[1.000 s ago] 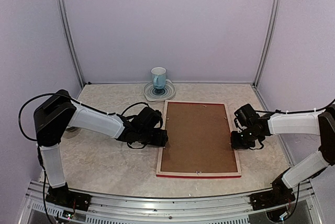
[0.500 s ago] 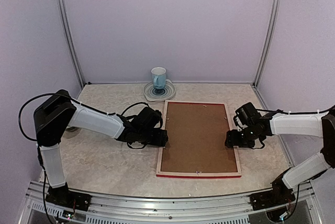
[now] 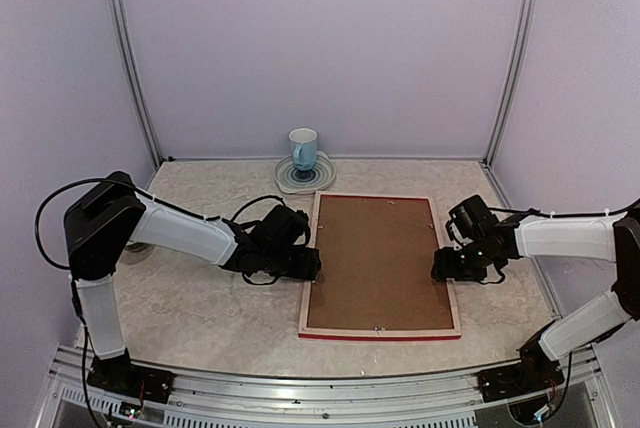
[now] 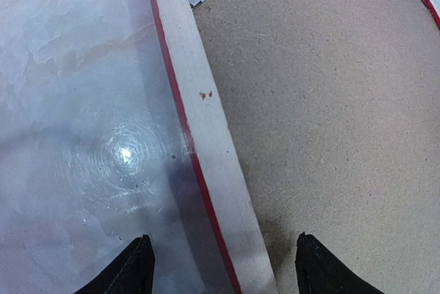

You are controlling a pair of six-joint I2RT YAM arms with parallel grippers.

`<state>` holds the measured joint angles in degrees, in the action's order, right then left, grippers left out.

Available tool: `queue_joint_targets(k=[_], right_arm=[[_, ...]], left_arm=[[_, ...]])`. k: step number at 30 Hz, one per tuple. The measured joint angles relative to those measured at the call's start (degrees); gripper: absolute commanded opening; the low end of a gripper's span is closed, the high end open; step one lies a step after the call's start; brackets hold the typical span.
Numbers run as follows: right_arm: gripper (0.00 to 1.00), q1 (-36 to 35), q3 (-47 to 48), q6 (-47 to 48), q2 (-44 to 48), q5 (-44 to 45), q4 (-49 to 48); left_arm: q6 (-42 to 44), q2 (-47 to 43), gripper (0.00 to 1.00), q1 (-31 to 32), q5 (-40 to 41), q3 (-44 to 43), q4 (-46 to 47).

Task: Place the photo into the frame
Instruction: Press the fastener onto the backboard.

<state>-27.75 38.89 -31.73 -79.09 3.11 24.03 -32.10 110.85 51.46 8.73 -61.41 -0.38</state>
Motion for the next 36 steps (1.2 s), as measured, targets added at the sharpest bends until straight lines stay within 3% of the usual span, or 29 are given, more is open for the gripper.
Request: queue_joint_targets(k=[12,24,32,36], right_arm=[[0.48,0.2,0.7,1.6,-1.9,0.9,-0.7],[0.25,0.9,0.7,2.8,-2.9,1.6,-1.1],[0.21,1.1,0.7,3.4,-2.9,2.0,-1.0],[0.26,1.2,0.8,3.6,-2.9,2.0,-0.8]], left_arm=[[0.0,0.0,0.7,0.0,0.0,0.0,0.0],[0.0,0.0,0.7,0.0,-0.8,-0.7,-1.0],[0.0,0.1,0.7,0.0,-0.9,-1.0,-1.6],[0.1,0.1,0.7,0.0,-0.9,-1.1,-1.7]])
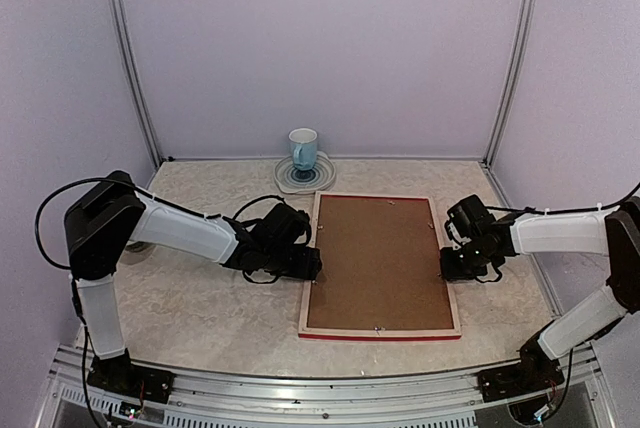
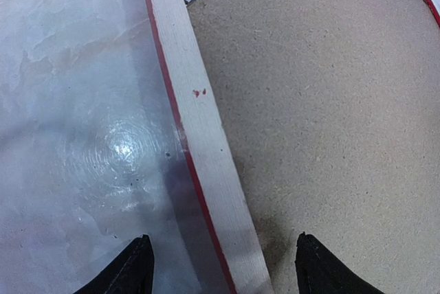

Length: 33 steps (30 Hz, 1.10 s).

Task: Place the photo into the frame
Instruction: Press the fastener onto the backboard.

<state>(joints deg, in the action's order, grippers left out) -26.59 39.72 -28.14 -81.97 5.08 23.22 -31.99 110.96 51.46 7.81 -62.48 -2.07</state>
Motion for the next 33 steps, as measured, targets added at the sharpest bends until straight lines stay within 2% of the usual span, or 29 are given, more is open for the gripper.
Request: queue_joint_targets(k=[4,8,15,27,33], right_arm=[[0.46,0.0,0.3,0.2,0.0,-0.1,0.1],[0.55,0.3,1.6,0.3,0.0,0.1,0.4],[0.59,1.4,4.7,0.3,-1.2,0.3,0.5],[0.61,4.9,10.3,1.3,-6.5,1.2,0.1],[0.67,7.3,13.9,1.8,-10.0,1.3,-0.8]], left_arm=[[0.1,0.0,0.7,0.0,-0.1,-0.6,-0.4],[0.1,0.0,0.7,0.0,-0.1,-0.7,-0.4],[0.0,0.0,0.7,0.0,-0.2,-0.7,-0.5],[0.0,0.0,0.7,0.0,-0.1,-0.2,-0.2],[-0.1,0.0,0.7,0.1,-0.1,0.1,0.3]])
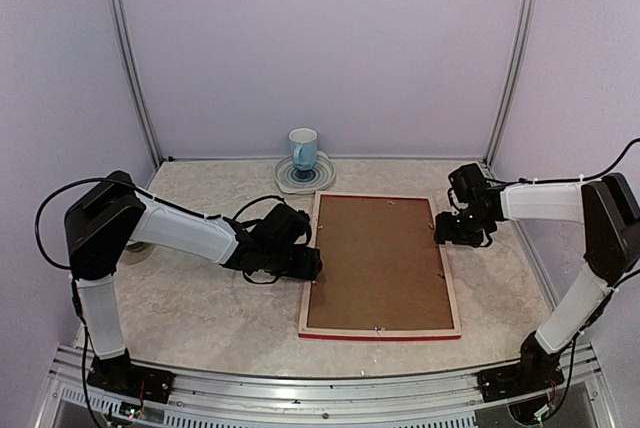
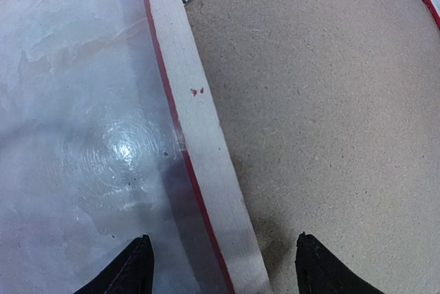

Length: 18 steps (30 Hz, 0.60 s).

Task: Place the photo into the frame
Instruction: Press the fastener onto the backboard.

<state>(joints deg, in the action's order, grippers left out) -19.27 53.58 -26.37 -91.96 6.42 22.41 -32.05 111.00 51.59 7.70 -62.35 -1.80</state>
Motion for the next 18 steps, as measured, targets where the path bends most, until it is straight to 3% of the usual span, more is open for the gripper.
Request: queue_joint_targets(k=[18], right_arm=[[0.67,3.7,12.0,1.2,-11.3,-0.5,-1.4]], left_arm=[[-0.1,0.0,0.73,0.3,0.0,0.0,0.1]])
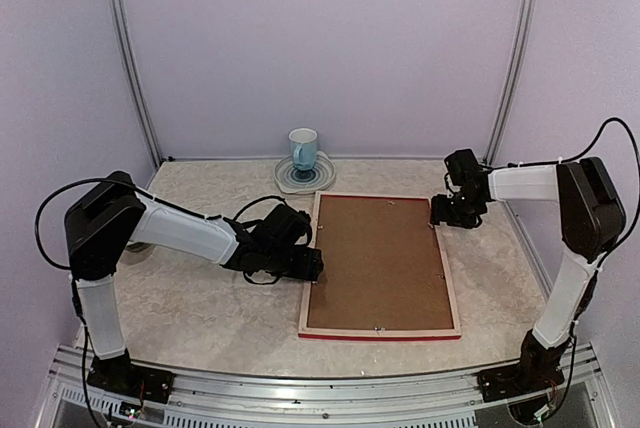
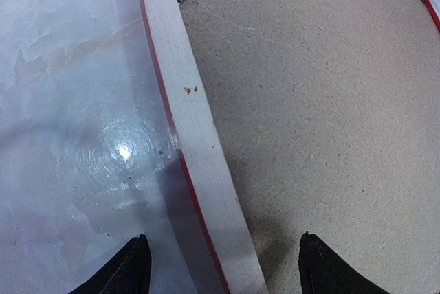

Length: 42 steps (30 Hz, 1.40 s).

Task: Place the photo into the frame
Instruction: Press the fastener onto the backboard.

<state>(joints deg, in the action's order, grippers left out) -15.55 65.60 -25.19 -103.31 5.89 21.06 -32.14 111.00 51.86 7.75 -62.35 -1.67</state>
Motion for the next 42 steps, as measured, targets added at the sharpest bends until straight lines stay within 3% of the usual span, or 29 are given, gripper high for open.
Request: queue_joint_targets(k=[20,32,42], right_arm=[[0.65,1.6,4.6,0.8,-6.8,-2.9,-0.2],[0.65,1.8,5.7,1.1,-6.8,-3.7,-0.4],[0.57,1.9,6.8,1.3,-7.7,-4.0,-0.4]], left_arm=[[0.8,0.0,0.71,-0.5,2.3,-2.2,-3.1],[1.9,0.1,0.99,1.1,5.2,-5.6,-5.6],[2.0,0.5,0.99,1.4,6.7,-6.7,-7.1]])
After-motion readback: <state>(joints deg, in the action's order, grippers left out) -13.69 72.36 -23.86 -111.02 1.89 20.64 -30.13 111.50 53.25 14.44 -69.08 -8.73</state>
